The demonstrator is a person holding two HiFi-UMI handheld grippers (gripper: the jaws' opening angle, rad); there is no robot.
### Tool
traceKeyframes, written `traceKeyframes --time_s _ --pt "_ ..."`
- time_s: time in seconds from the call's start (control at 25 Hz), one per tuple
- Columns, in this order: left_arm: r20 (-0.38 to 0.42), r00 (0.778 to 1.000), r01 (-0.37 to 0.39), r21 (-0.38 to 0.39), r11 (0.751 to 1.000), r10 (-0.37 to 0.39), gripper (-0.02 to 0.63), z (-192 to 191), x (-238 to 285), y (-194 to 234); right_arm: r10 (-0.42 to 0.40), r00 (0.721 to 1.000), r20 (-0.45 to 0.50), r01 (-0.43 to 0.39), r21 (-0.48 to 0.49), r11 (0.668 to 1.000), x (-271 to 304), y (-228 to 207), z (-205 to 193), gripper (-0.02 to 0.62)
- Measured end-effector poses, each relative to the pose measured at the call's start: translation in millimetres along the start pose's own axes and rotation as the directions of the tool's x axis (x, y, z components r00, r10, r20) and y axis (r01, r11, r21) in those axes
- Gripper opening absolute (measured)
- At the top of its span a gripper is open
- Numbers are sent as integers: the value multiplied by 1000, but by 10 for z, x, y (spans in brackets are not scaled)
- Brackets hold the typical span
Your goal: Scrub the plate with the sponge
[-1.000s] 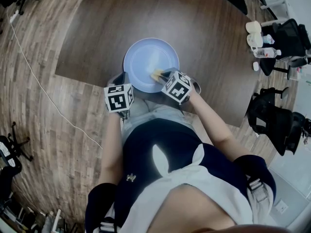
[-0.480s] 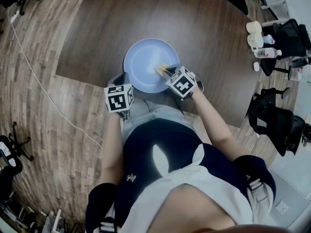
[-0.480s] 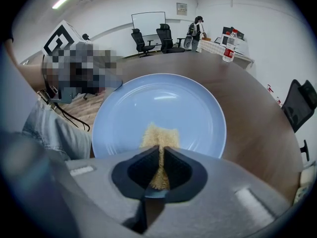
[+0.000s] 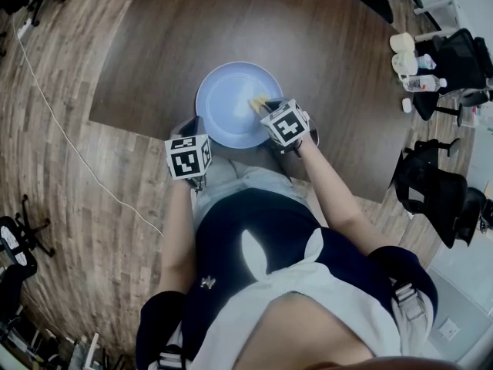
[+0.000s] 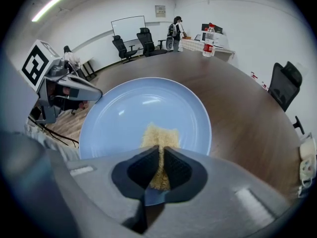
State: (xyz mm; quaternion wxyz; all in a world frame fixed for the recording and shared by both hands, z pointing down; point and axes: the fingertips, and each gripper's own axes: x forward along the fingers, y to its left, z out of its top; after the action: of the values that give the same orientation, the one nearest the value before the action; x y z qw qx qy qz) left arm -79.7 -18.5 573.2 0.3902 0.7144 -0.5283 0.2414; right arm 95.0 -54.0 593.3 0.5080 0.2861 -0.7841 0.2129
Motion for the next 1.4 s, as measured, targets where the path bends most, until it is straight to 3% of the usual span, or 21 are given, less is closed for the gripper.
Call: traceKeyframes --time_s 0.28,0.44,0.56,0.8,1.04,1.24,1.4 --pt "-2 1000 -4 5 1000 4 6 -8 -21 8 -121 991 61 109 170 979 -33 -205 70 45" --pt "-7 1000 -8 14 1000 8 6 4 -17 -2 -161 985 69 147 173 974 -54 -250 103 85" --pt "18 1000 -22 21 1000 21 6 59 -81 10 -146 983 110 125 179 976 -122 -216 149 121" --pt "116 993 -21 35 999 17 6 377 -323 -67 -121 957 262 70 193 979 -489 -93 347 118" --pt "218 976 9 74 997 -25 6 622 -578 -350 -36 933 359 -5 114 993 -842 244 457 2" --pt "255 965 40 117 992 -68 6 662 -690 -594 44 906 421 -69 43 997 -1033 508 519 0" --pt "243 965 71 140 988 -103 6 588 -708 -740 56 900 433 -63 4 998 -1067 643 509 -2"
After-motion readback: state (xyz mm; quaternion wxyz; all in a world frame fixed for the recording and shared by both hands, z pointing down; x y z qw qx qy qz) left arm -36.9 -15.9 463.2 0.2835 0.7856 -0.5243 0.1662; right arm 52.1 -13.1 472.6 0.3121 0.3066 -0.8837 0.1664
